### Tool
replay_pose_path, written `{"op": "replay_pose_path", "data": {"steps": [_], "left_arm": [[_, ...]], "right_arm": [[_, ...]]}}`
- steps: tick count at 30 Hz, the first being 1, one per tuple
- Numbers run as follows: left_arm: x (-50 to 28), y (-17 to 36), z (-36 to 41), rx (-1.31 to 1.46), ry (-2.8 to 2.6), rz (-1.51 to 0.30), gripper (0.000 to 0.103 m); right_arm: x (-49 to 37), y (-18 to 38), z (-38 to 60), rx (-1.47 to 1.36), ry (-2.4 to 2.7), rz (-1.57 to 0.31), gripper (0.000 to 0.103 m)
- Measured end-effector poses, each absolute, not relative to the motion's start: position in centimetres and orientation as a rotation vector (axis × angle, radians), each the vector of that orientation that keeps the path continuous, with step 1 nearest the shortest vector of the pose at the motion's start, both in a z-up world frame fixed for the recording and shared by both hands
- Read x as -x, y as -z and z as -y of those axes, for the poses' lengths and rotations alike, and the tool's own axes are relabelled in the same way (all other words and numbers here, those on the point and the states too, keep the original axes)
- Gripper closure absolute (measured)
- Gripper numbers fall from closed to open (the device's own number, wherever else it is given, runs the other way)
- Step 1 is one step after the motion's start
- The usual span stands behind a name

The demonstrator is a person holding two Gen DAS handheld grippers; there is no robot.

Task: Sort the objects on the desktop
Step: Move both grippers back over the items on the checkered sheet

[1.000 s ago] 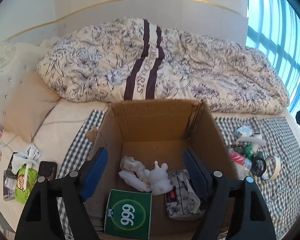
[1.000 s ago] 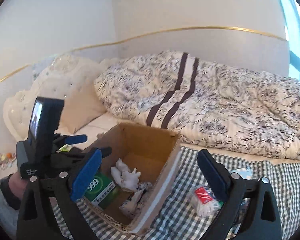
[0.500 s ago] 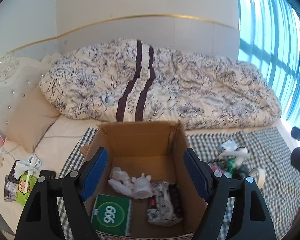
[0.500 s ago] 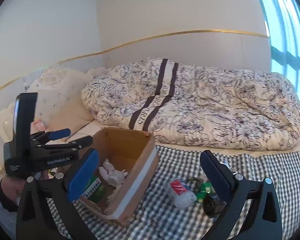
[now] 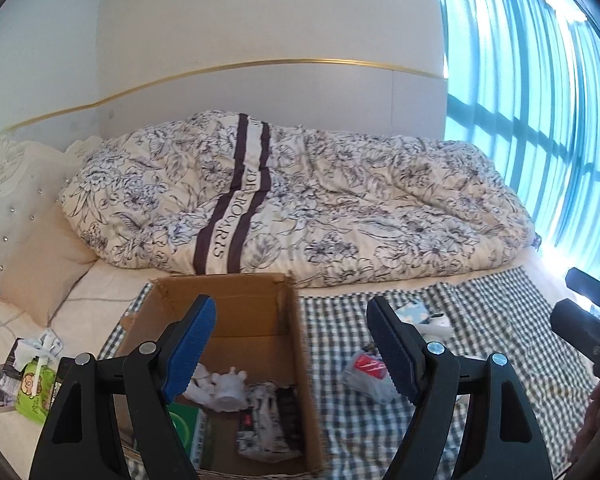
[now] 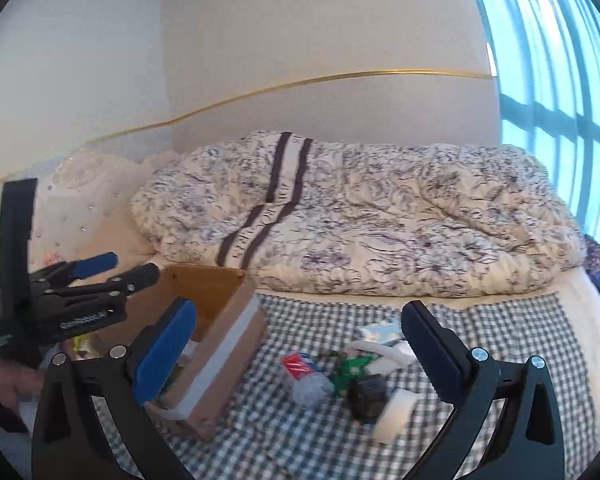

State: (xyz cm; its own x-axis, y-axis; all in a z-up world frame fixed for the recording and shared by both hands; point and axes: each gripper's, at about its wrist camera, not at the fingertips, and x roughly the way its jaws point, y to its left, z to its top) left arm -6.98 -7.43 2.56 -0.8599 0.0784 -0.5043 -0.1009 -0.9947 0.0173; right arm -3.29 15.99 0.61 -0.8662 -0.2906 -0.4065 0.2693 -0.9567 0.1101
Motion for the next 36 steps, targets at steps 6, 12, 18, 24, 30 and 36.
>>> {"op": "replay_pose_path", "data": {"steps": [6,12,18,24,30,36], "left_arm": [[6.0,-2.8,4.7,0.743,-2.924,-0.109,0.022],[5.8,-2.8,3.1,0.711,-2.919,-0.111,0.015],[6.0,-2.2,1.7,0.724,-2.892,-0.115,0.014],[6.0,-1.6,-0.2,0.713,-2.84,-0.162,0.01],[6.6,-0.7,-1.7,0.72,-2.798,-0.179,0.003],[7.6,0.6,-2.6,0.757,-2.759,-0.184,0.002]], "right_arm": [[3.1,0.1,-18.5,-0.635,2.827,0.1,0.0],[2.9,0.6,-21.0,-0.648,2.879,0.13,0.0],[3.0,1.5,-22.6,-0.69,2.908,0.145,0.0],[3.6,3.4,-23.7,-0.766,2.904,0.17,0.0],[4.4,5.0,-24.1,-0.825,2.881,0.186,0.0],[5.1,6.3,-24.4,-0.879,2.869,0.195,0.0]]}}
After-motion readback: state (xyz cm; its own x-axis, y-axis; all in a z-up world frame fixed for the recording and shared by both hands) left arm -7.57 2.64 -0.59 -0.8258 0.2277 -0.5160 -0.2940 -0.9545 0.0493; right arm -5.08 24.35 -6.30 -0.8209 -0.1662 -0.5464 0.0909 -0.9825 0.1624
